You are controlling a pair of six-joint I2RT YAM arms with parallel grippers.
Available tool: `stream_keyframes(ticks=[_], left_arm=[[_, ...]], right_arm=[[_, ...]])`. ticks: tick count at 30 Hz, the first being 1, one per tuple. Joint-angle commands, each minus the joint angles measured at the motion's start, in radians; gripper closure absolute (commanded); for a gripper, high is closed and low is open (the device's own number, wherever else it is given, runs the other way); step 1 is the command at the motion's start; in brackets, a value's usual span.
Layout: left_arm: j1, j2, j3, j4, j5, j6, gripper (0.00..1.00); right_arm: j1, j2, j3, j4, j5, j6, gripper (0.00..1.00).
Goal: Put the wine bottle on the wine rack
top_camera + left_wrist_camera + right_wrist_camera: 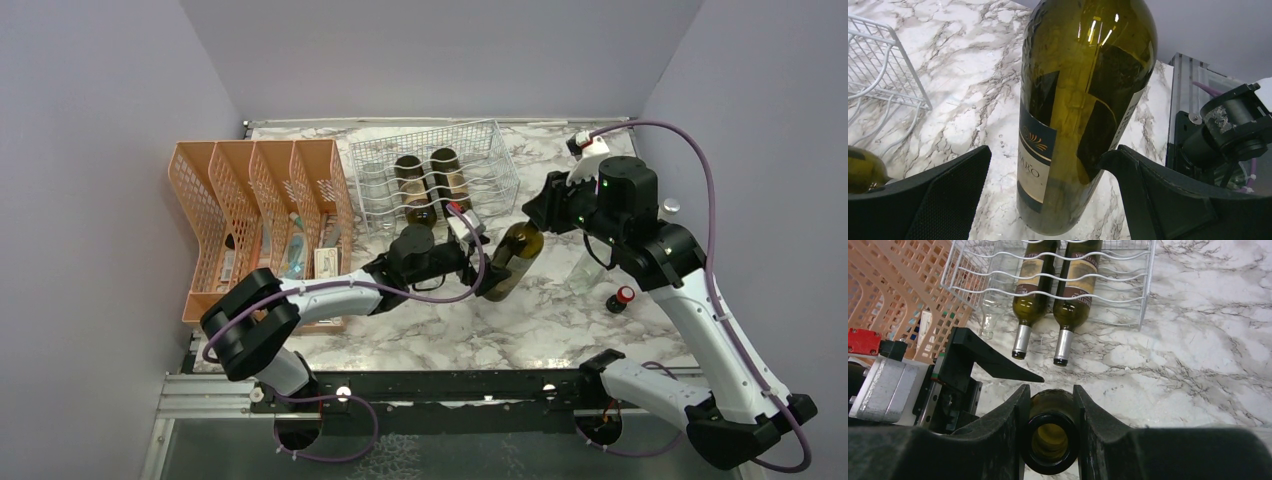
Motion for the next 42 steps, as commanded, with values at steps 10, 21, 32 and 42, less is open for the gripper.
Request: stream_keyframes(ticks=[10,21,32,42], left_arm=[[-0.034,0.062,-0.053,0.238,0.054,0.009,0.01],[-0.054,0.100,-0.015,0.264,0.074,-0.035,0.01],[-0.054,0.129,0.013,0.264,-0.005,-0.055,0.01],[-0.054,0.076,-0.003,0.264,0.066,0.186,0.01]], right_arm=[[-0.001,-0.044,0.077,0.123,-0.059,0.115,0.99],[-0.001,-0.077,0.061,0.176,-0.066,0.146,0.99],[-0.002,-0.136,-0.010,0.246,-0.221,0.061,0.99],[-0.001,-0.192,-0.051,0.303,-0.453,-0.008,0.99]])
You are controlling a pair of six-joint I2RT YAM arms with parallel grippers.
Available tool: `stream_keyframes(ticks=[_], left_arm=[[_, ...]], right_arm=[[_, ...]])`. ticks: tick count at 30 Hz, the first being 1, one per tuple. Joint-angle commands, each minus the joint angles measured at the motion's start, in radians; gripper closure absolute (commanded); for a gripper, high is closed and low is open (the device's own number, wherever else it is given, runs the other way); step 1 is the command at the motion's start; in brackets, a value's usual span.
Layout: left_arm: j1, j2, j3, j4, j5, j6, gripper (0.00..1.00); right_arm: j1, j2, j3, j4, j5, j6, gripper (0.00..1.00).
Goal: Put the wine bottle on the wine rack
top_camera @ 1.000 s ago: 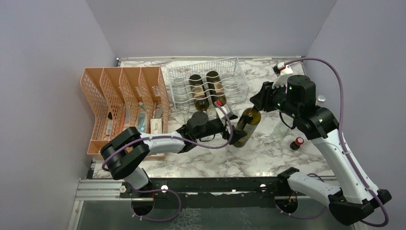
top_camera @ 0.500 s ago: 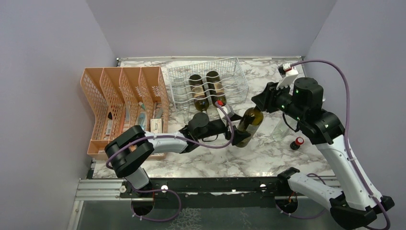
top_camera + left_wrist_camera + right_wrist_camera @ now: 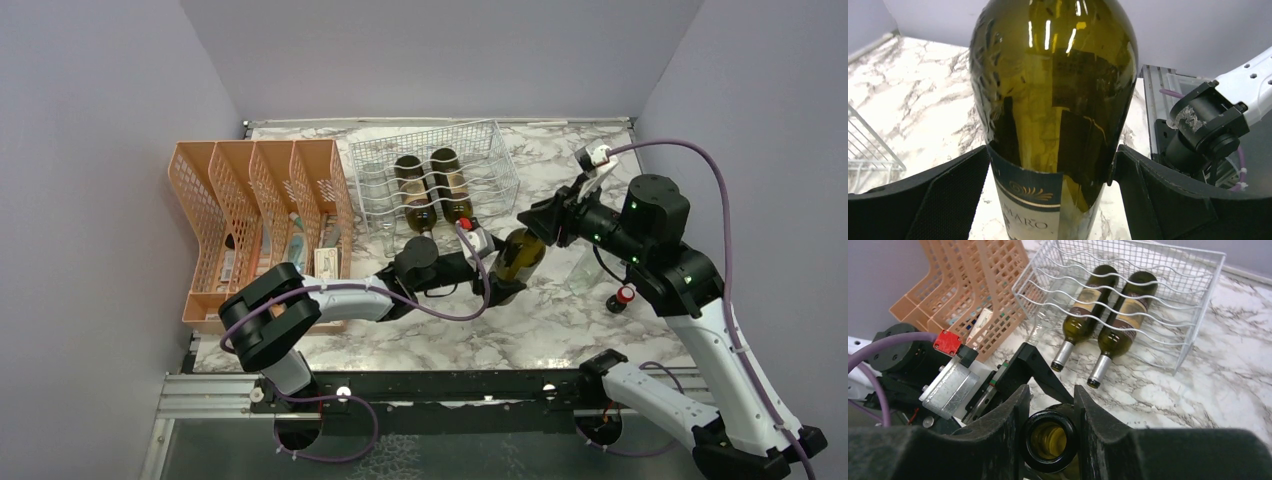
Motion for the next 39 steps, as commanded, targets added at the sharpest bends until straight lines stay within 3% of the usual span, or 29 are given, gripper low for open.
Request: stream_keyframes(ticks=[1,6,9,15,16,17,18,21,24,34,39], left_arm=[[-0.001,-0.025,0.013,-0.010,-0.003,0.131,0.01],[-0.001,-0.032,0.013,-0.006,-0.020,0.134,0.01],[-0.001,-0.045,0.006,0.012,-0.044,0.145,0.08],[-0.001,-0.081,0.011,0.021,-0.103,0.209,0.54],[-0.001,-0.087,0.012,0.022,-0.104,0.231,0.69],[-0.001,-0.093,0.011,0.021,-0.113,0.254,0.87],[-0.001,-0.099,0.010,0.021,-0.125,0.278,0.99],[-0.001,-0.114,0.011,0.020,-0.165,0.388,1.00],[-0.001,-0.128,0.019,0.015,-0.190,0.545,1.00],[-0.001,-0.090,0.144,0.002,-0.228,1.249,1.00],[-0.001,-0.063,0.162,-0.002,-0.234,1.536,1.00]], right_arm=[[0.007,-0.067,0.008,0.203,-0.252,0.061,0.99],[0.007,-0.101,-0.017,0.245,-0.326,0.054,0.99],[0.007,-0.113,-0.018,0.250,-0.357,0.050,0.99],[0.007,-0.122,-0.006,0.218,-0.366,0.047,0.98],[0.007,-0.121,0.001,0.198,-0.353,0.048,0.91],[0.007,-0.120,0.008,0.180,-0.338,0.051,0.79],[0.007,-0.120,0.015,0.162,-0.320,0.054,0.66],[0.006,-0.120,0.040,0.102,-0.276,0.052,0.42],[0.007,-0.112,0.081,0.020,-0.202,0.053,0.31],[0.008,-0.041,0.209,-0.269,0.057,0.055,0.28],[0.007,-0.053,0.172,-0.348,0.186,0.041,0.30]])
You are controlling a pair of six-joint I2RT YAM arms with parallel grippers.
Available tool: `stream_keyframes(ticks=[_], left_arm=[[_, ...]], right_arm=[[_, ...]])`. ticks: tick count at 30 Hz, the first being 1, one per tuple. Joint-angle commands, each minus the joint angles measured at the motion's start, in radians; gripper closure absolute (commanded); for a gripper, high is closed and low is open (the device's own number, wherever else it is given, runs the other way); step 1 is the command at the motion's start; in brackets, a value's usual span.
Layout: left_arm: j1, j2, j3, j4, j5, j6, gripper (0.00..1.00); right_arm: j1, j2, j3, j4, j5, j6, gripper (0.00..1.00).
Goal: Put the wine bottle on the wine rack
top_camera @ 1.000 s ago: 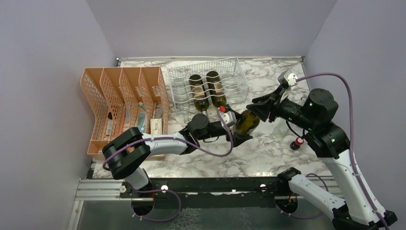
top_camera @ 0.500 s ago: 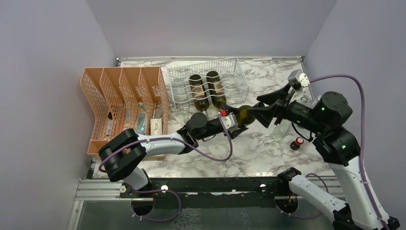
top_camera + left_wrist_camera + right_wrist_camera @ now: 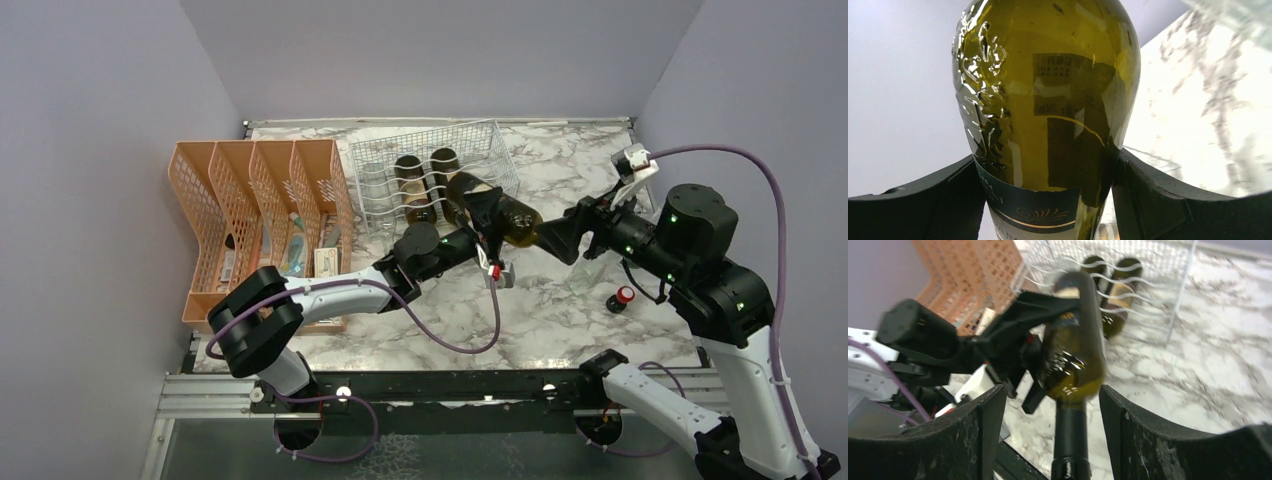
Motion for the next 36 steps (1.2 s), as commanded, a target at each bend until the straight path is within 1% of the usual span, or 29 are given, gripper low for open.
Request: stream_keyframes(ticks=[1,6,13,16,22,31,33,34,36], left_arm=[[0.001,0.004,0.065,0.123,-0.014,0.384,1.00],[0.001,-0.008,0.064,0.112,0.028,0.473,1.00],[0.001,-0.037,0.068,0.083,0.086,0.523,1.00],[0.001,-0.042,0.069,0.074,0.099,0.546,1.00],[0.001,-0.046,0.077,0.055,0.103,0.550,1.00],[0.001,-0.037,0.107,0.024,0.071,0.522,1.00],[0.001,-0.036,0.114,0.017,0.069,0.511,1.00],[0.001,-0.036,0.116,0.013,0.069,0.507,1.00],[0.001,-0.037,0.117,0.009,0.069,0.502,1.00]], right_arm=[[0.004,-0.008,-0.032,-0.132,0.155,-0.011,0.30],[0.004,-0.003,-0.088,-0.163,0.125,-0.026,0.34],[0.005,0.016,-0.174,-0.153,0.030,-0.031,0.41],[0.005,0.026,-0.205,-0.135,0.002,-0.028,0.43],[0.005,0.053,-0.253,-0.105,-0.050,-0.023,0.47],[0.005,0.064,-0.325,-0.077,-0.100,0.004,0.48],[0.004,0.066,-0.331,-0.073,-0.103,0.008,0.52],[0.005,0.067,-0.331,-0.072,-0.105,0.011,0.57],[0.004,0.071,-0.330,-0.069,-0.106,0.013,0.73]])
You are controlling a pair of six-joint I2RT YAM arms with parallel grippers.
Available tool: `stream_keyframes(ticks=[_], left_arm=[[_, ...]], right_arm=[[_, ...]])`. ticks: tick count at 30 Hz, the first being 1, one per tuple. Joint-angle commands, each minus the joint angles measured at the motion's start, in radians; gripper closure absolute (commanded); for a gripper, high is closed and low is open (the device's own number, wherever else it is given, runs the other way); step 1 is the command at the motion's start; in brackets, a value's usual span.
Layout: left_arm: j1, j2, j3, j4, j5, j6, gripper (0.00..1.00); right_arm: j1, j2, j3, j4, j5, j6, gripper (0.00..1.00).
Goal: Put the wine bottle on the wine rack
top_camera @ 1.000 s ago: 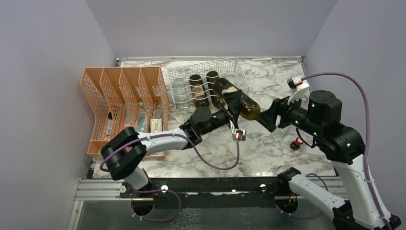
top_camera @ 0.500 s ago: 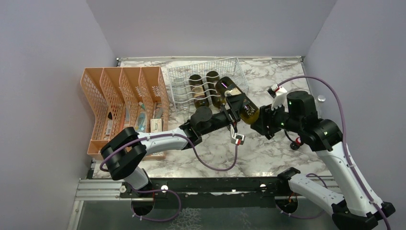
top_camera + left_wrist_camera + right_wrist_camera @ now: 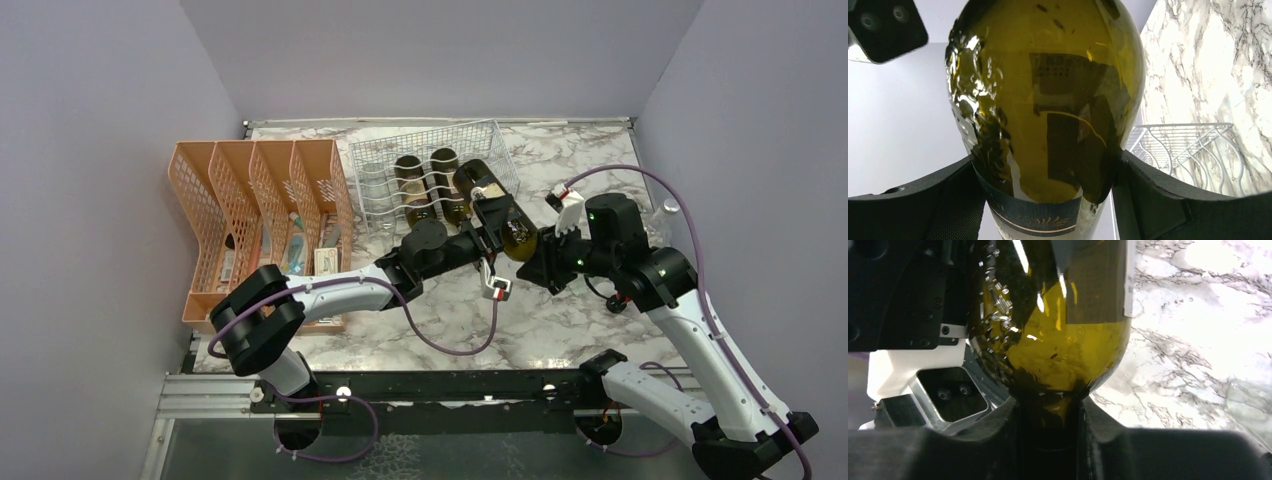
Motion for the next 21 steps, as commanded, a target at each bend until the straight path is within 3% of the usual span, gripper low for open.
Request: stream_keyframes(ticks=[1,3,5,7,10,11,14,21], left_arm=[[0.000,-0.050,0.078,0.127,0.007,-0.016,1.00],[0.001,-0.052,0.074,0.128,0.005,-0.019,1.00],[0.001,-0.054,0.068,0.127,0.004,-0.020,0.99],[0.001,-0.057,0.062,0.128,0.002,-0.019,0.81],[0.001,-0.061,0.047,0.127,0.005,-0.017,0.27],[0.001,-0.064,0.043,0.127,0.007,-0.017,0.18],[0.000,-0.066,0.025,0.128,0.008,0.002,0.02],[-0.021,-0.046,-0.006,0.128,-0.033,0.058,0.01]], right_arm=[[0.004,0.007,-0.008,0.036,-0.034,0.017,0.83],[0.004,0.010,-0.002,0.038,-0.012,0.021,0.97],[0.005,0.008,0.005,0.044,0.018,0.025,0.99],[0.003,0.003,0.013,0.057,0.049,0.030,0.99],[0.005,-0.009,0.028,0.079,0.096,0.043,0.99],[0.004,-0.013,0.032,0.088,0.110,0.048,0.99],[0.004,-0.026,0.045,0.111,0.178,0.075,0.99],[0.005,-0.037,0.071,0.128,0.342,0.136,0.99]])
